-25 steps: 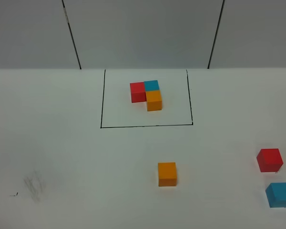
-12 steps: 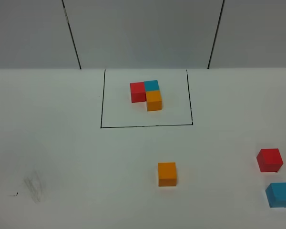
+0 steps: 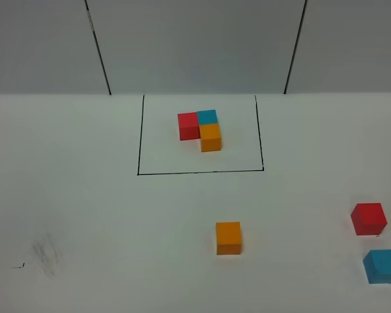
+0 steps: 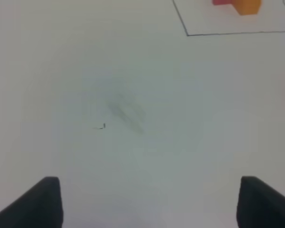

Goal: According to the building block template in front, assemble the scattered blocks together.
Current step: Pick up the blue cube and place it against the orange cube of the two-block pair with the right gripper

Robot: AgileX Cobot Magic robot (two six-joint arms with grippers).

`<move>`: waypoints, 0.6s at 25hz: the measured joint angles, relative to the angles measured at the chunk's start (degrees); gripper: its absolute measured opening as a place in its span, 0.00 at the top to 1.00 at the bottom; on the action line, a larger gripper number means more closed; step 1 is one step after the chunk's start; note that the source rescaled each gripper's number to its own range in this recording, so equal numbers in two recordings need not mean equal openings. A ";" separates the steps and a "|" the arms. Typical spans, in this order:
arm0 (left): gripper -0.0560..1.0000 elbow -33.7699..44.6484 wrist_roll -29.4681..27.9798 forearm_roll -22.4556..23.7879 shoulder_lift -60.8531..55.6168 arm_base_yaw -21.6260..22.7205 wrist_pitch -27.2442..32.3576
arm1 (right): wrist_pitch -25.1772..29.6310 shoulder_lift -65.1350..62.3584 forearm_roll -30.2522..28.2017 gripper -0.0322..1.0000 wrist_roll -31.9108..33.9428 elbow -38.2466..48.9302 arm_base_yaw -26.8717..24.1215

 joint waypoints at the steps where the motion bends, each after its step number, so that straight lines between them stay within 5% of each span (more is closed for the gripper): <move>1: 0.15 0.00 0.00 0.00 0.00 1.99 0.00 | 0.00 0.00 0.00 0.13 0.00 0.00 0.00; 9: 0.15 0.00 0.00 0.00 -0.04 16.73 0.00 | 0.00 0.00 0.00 0.13 -0.06 0.00 0.00; 15: 0.15 0.00 0.00 0.00 -0.04 19.41 0.00 | 0.00 0.00 0.00 0.13 -0.01 0.00 0.00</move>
